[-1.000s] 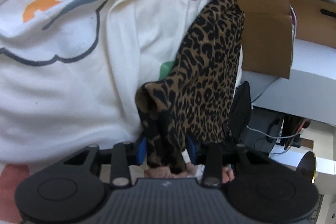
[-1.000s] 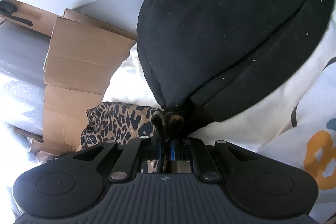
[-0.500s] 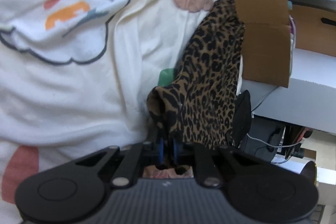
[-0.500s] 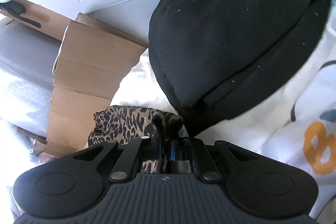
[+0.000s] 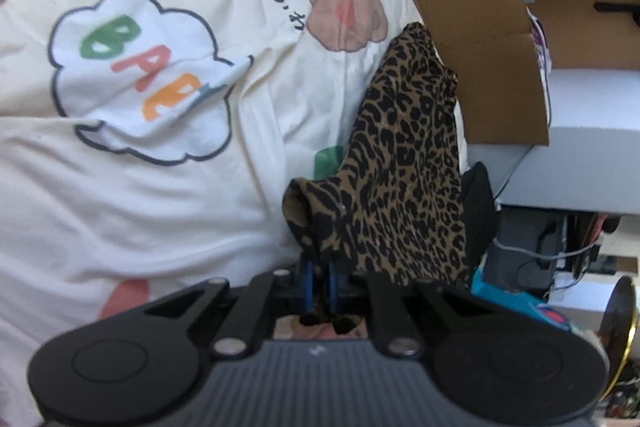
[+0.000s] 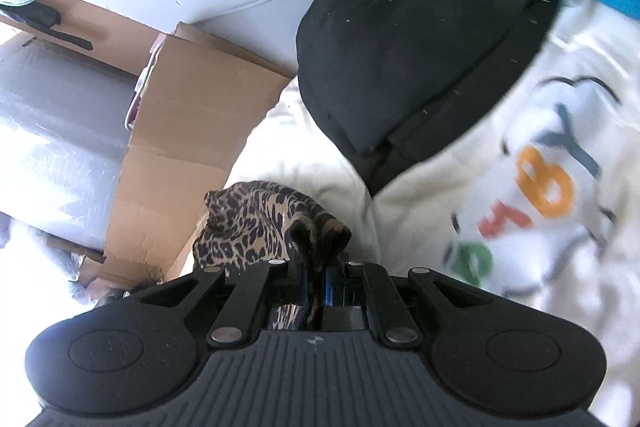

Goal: Fold clothes

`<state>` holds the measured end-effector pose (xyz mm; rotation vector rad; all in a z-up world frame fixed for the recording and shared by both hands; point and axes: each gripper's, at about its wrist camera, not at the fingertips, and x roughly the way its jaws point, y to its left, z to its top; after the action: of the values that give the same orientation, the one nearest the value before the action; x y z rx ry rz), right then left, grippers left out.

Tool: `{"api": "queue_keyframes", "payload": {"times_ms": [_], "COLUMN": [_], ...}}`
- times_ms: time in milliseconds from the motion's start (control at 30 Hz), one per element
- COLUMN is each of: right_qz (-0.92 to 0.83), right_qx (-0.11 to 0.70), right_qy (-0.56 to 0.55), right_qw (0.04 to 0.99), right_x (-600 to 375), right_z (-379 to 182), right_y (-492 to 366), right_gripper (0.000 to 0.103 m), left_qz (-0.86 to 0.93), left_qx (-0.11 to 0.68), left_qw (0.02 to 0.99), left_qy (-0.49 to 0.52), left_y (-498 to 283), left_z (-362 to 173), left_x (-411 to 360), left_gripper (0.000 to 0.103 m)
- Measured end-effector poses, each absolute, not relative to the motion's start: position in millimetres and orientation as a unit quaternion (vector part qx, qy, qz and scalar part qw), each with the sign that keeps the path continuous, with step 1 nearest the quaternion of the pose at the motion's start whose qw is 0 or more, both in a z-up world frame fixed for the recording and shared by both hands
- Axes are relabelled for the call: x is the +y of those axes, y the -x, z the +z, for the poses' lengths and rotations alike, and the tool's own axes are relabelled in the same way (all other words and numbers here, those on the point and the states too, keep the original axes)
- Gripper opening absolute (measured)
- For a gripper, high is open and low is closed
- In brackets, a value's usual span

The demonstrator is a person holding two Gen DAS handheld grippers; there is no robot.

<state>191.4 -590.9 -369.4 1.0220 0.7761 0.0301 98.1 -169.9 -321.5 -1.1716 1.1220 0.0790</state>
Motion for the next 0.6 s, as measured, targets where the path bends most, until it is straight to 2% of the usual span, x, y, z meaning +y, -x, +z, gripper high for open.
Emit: {"api": "queue_keyframes", "payload": {"times_ms": [233, 600], "right_qz": [-0.009, -0.011], "right_qx": [0.381, 0.398], "right_qy": [-0.481, -0.452], "right_qw": [0.79, 0.798], "right_x": [-588.2, -579.9], "right_z": [-358.6, -335.5], "right_y": [-136.8, -81.9], "right_gripper": [0.006, 0.006], "left_qz": [0.036, 0.048], "left_qx": [0.553, 0.581], "left_qw": [0.698, 0.703], "left_qy": [0.453, 0.406], "left_y": [-95.3, -84.3], "left_z": [-301.6, -291.5], "left_x": [-174.1, -178.9], "left_gripper": [0.007, 0.007]}}
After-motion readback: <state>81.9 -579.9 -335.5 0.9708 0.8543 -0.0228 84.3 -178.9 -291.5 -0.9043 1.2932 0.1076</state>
